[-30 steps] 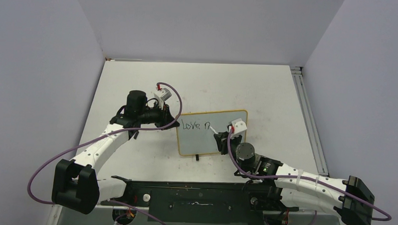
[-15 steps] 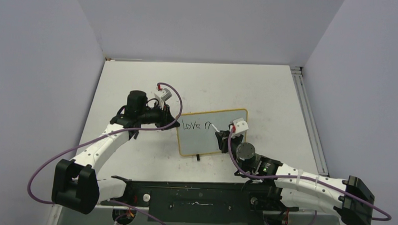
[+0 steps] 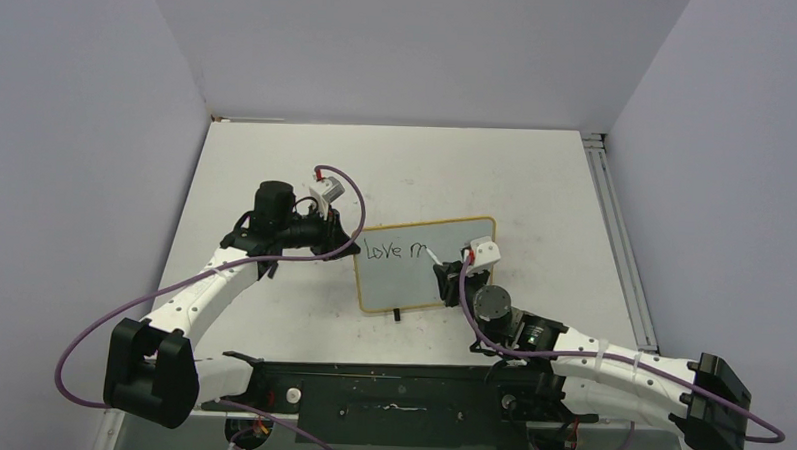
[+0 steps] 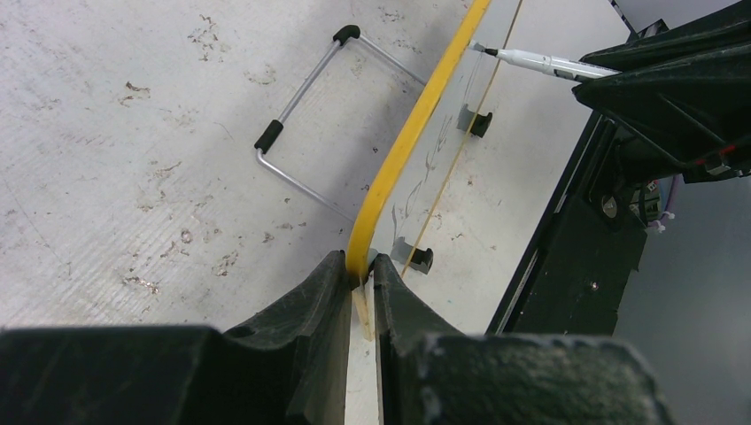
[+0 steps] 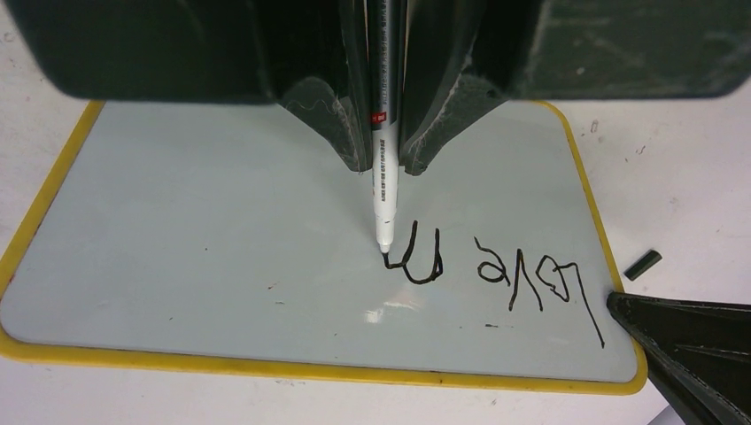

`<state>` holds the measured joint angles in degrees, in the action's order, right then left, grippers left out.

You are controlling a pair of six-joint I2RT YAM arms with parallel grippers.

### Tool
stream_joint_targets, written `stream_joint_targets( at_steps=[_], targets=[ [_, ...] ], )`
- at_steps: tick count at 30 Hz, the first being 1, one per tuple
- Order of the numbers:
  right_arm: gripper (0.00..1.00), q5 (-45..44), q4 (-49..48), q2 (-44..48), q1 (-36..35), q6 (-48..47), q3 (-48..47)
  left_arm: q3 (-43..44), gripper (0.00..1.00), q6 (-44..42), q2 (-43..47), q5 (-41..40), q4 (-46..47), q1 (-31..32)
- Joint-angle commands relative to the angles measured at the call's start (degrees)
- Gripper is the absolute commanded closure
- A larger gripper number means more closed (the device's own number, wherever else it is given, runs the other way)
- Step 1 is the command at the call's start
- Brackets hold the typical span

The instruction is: Write a sentence on the whiteboard

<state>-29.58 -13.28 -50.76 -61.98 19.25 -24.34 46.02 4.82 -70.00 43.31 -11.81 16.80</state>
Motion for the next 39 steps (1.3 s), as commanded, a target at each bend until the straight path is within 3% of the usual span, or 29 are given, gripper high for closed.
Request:
stream_joint_targets(
  at_steps=[1, 13, 39],
  targets=[
    [0.95, -1.2, 2.8, 0.7, -0.1, 2.1, 1.3, 1.9, 1.00, -1.3, 0.1, -0.9, -1.3, 0.1],
    [0.95, -0.6, 4.1, 1.8, -0.5, 4.2, 3.2, 2.0, 1.00, -1.4, 0.4, -0.9, -1.4, 0.1],
    [0.95, -0.1, 1.5, 5.1, 1.7, -2.8, -0.1, 2.1, 1.00, -1.8, 0.2, -1.5, -1.9, 0.0]
  ],
)
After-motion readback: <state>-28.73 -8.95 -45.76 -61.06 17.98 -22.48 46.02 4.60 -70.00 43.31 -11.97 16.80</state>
